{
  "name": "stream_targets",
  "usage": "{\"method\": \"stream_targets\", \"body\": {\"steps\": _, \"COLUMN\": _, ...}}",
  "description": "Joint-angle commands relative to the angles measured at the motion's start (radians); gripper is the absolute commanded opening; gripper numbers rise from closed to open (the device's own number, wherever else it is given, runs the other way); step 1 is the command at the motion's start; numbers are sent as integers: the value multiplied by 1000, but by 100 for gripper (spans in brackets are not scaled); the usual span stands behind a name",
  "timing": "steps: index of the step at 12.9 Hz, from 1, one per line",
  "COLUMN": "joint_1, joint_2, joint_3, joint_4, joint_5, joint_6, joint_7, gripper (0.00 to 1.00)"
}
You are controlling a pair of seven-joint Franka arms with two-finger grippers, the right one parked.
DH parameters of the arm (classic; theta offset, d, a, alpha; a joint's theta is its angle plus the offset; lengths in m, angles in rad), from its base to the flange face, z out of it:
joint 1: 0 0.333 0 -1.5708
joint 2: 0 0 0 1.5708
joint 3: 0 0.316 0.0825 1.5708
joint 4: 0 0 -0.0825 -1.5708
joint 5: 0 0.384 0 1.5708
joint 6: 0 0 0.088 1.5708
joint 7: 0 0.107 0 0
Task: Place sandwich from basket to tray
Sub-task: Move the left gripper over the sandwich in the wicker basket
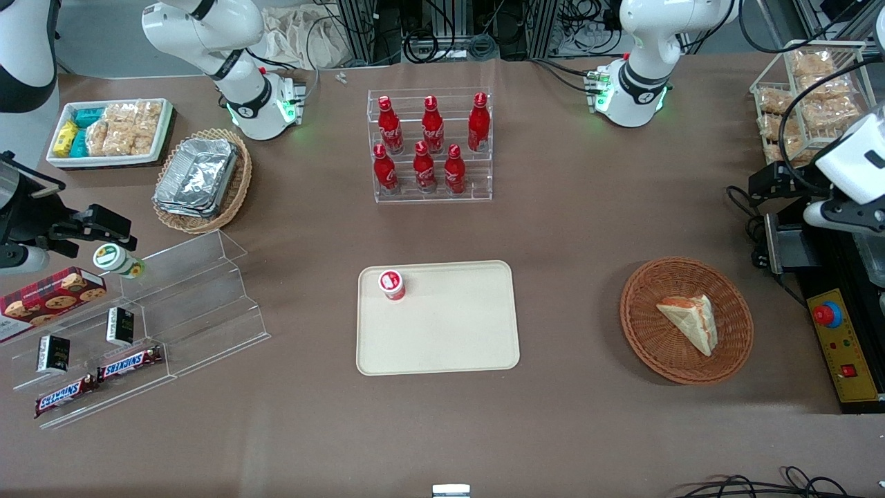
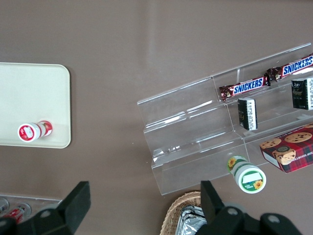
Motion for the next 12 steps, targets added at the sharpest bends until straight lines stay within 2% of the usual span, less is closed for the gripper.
{"method": "stream_targets", "body": {"steps": 1, "joint_1": 2, "joint_2": 28, "joint_3": 1, "joint_4": 40, "joint_5": -17, "joint_6": -20, "joint_7": 18, "gripper": 100}}
{"method": "stream_targets", "body": {"steps": 4, "joint_1": 2, "joint_2": 56, "joint_3": 1, "joint_4": 51, "joint_5": -10, "joint_6": -26, "joint_7": 11, "gripper": 100}}
{"method": "stream_targets", "body": {"steps": 6, "joint_1": 2, "joint_2": 67, "joint_3": 2, "joint_4": 24, "joint_5": 4, "joint_6": 5, "joint_7": -99, "gripper": 100}}
{"method": "stream_targets", "body": {"steps": 9, "joint_1": 7, "joint_2": 56, "joint_3": 4, "joint_4": -122, "joint_5": 2, "joint_6": 175, "joint_7": -320, "gripper": 100}}
{"method": "stream_targets", "body": {"steps": 12, "joint_1": 7, "joint_2": 60, "joint_3": 25, "joint_4": -252, "joint_5": 4, "joint_6": 363, "joint_7": -394, "gripper": 100}}
